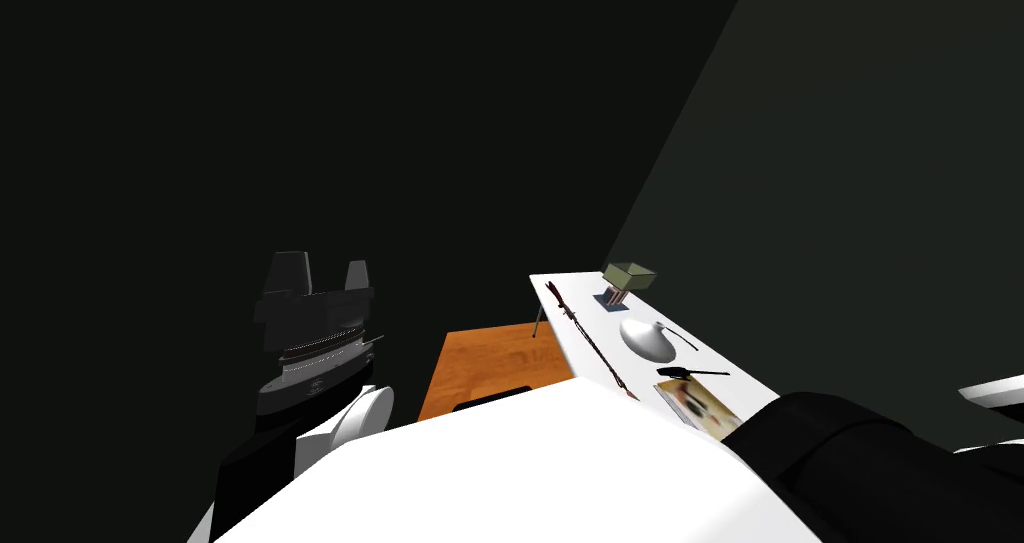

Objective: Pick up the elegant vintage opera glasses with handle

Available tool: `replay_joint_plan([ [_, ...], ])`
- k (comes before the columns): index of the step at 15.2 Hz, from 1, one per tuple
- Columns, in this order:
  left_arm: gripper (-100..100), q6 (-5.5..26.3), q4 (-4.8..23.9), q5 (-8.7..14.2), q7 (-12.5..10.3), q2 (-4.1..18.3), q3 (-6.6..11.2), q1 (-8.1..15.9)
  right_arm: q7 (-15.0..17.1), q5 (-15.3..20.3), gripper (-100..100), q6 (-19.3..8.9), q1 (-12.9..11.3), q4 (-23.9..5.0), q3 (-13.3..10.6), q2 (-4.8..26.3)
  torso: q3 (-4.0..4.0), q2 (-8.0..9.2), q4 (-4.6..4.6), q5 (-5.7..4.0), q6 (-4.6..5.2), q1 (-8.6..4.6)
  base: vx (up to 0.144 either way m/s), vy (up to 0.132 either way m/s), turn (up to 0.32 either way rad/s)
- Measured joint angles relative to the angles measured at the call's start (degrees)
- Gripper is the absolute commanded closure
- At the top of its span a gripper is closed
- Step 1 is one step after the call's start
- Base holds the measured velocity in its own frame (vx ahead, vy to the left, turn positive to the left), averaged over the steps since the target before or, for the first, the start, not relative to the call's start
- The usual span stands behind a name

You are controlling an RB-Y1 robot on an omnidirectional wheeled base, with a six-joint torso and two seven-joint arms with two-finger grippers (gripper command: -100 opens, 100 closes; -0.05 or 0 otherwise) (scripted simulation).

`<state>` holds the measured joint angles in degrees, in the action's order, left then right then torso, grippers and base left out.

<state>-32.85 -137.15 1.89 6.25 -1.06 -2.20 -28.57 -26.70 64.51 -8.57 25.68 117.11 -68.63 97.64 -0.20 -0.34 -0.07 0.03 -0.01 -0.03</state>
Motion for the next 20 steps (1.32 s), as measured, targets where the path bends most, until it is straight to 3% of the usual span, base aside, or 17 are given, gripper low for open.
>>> replay_joint_plan([
  [3,0,0.00,0.00,0.00,0.00,0.00,0.00,0.00,-0.33,2.35,-100,-1.53,0.21,-0.76,-2.20,2.63,-0.03,-0.07,0.00,-0.01,-0.02,-0.14,0.095,-0.047,0.037],
  [5,0,0.00,0.00,0.00,0.00,0.00,0.00,0.00,-1.85,1.23,-100,-2.02,-0.56,-0.62,-3.47,3.85,0.01,0.02,0.01,-0.03,-0.01,-0.13,0.028,-0.019,0.034],
  [8,0,0.00,0.00,0.00,0.00,-0.01,-0.01,0.01,-1.30,1.53,-100,-1.32,-0.51,-2.93,-2.56,1.83,0.23,0.40,0.10,0.01,-0.01,0.11,-0.039,0.030,0.068],
  [10,0,0.00,0.01,0.00,0.00,-0.01,-0.01,0.02,-2.87,-0.34,-100,-0.86,-1.17,-4.58,-2.56,0.02,0.32,0.54,0.14,0.03,0.00,0.18,-0.046,0.030,0.037],
  [11,0,0.00,0.01,0.00,0.00,-0.01,-0.01,0.01,-2.98,-0.37,100,-0.77,-1.17,-4.77,-2.50,-0.14,0.32,0.53,0.14,0.04,0.01,0.16,-0.011,0.008,-0.002],
  [16,0,0.00,0.00,0.00,0.00,0.00,0.00,0.01,-3.01,-0.36,100,-0.72,-1.15,-4.77,-2.53,-0.05,0.27,0.43,0.14,-0.08,0.04,0.02,0.003,-0.002,-0.018],
  [20,0,0.00,0.00,0.00,0.00,0.00,0.00,0.00,-1.84,1.25,100,-1.83,-0.43,-1.36,-3.20,3.13,0.17,0.25,0.10,-0.08,0.06,-0.12,0.042,-0.032,-0.066],
])
